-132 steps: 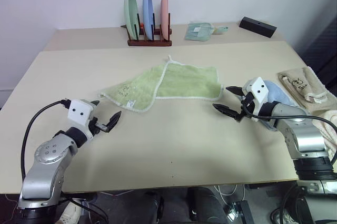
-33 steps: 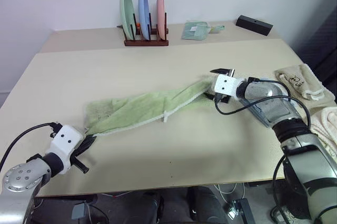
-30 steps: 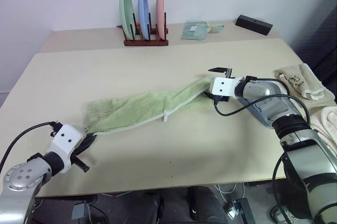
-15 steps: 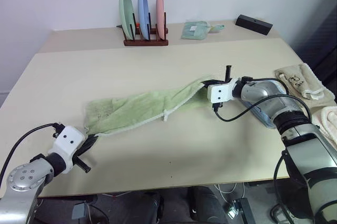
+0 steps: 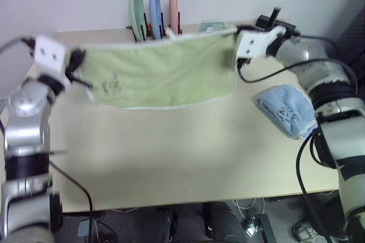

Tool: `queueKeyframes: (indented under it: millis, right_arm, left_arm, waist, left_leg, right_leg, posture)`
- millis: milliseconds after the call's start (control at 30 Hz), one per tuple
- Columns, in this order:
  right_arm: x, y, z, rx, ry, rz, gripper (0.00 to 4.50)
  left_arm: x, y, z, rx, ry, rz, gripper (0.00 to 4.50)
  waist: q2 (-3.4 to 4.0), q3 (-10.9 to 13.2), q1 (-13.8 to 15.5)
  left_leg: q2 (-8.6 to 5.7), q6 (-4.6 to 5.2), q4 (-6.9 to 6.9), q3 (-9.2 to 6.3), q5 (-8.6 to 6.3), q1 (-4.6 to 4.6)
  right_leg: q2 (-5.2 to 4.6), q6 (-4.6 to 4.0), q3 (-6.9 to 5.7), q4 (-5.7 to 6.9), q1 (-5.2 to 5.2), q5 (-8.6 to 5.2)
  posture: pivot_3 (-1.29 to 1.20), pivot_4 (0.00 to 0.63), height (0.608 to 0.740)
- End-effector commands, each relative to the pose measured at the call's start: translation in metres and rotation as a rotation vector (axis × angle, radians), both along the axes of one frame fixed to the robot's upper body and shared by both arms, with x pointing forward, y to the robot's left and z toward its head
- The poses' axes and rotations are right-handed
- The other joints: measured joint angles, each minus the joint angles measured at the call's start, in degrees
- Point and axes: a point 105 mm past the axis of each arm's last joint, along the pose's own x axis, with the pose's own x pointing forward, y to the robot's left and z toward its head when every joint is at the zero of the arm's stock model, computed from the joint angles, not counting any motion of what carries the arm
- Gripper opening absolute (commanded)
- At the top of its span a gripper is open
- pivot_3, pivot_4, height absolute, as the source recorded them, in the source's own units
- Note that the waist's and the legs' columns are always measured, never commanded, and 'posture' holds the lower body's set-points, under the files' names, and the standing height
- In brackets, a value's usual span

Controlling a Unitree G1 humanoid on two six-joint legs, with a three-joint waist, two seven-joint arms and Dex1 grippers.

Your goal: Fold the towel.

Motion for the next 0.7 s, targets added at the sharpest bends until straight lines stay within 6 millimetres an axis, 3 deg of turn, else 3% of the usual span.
queueKeyframes:
  millis: [33,133,267,400,533,633,700]
  right_arm:
    - [-0.007,-0.006,0.042,0.052,-0.112,-0.009,0.07]
    - [-0.013,-0.004,0.043,0.083,-0.087,0.042,0.07]
    - [-0.023,0.002,0.014,0.101,0.052,0.158,0.07]
    - [-0.048,0.003,-0.06,0.042,0.354,0.252,0.07]
    - [-0.094,-0.011,-0.132,-0.004,0.707,0.258,0.07]
    - [-0.127,-0.024,-0.159,-0.015,0.908,0.223,0.07]
    - [-0.141,-0.029,-0.164,-0.002,0.988,0.207,0.07]
  left_arm:
    - [0.001,0.013,0.044,0.05,-0.131,0.057,0.0]
    - [-0.002,0.01,0.046,0.055,-0.116,0.009,0.0]
    - [-0.015,0.004,0.006,0.107,0.006,-0.065,0.0]
    - [-0.049,0.005,-0.062,0.102,0.234,-0.115,0.0]
    - [-0.094,-0.001,-0.123,0.144,0.459,-0.166,0.0]
    - [-0.117,-0.008,-0.142,0.122,0.517,-0.182,0.0]
    - [-0.126,-0.013,-0.147,0.103,0.538,-0.194,0.0]
  waist:
    - [0.0,0.0,-0.79]
    - [0.01,0.0,-1.73]
    - [0.01,0.0,-3.11]
    - [0.02,0.0,-3.6]
    - [0.08,0.04,-2.54]
    - [0.12,0.09,-0.91]
    - [0.11,0.1,-0.12]
  left_leg:
    - [0.0,0.02,-0.06,0.01,-0.01,0.0]
    - [-0.02,0.08,-0.13,0.03,-0.05,0.02]
    - [-0.02,0.11,-0.13,0.05,-0.07,0.02]
    - [0.03,0.11,-0.1,0.04,-0.08,0.0]
    - [0.05,0.2,-0.02,0.1,-0.16,-0.05]
    - [0.05,0.31,0.03,0.18,-0.23,0.03]
    - [0.05,0.33,0.16,0.19,-0.25,0.19]
  right_leg:
    - [-0.01,0.01,0.0,-0.05,-0.02,0.0]
    - [-0.03,0.03,-0.03,-0.03,-0.04,0.01]
    - [-0.03,0.07,-0.02,-0.02,-0.13,0.03]
    - [0.0,0.07,0.02,0.04,-0.18,0.03]
    - [0.02,0.07,0.08,0.05,-0.2,0.03]
    - [0.0,0.07,0.12,-0.01,-0.07,0.02]
    - [-0.01,0.11,0.11,-0.01,0.17,0.05]
  posture:
    - [0.0,0.15,0.74]
    - [0.0,0.15,0.74]
    - [0.0,0.15,0.74]
    - [0.0,0.15,0.74]
    - [0.0,0.15,0.74]
    - [0.0,0.15,0.74]
    - [0.0,0.15,0.74]
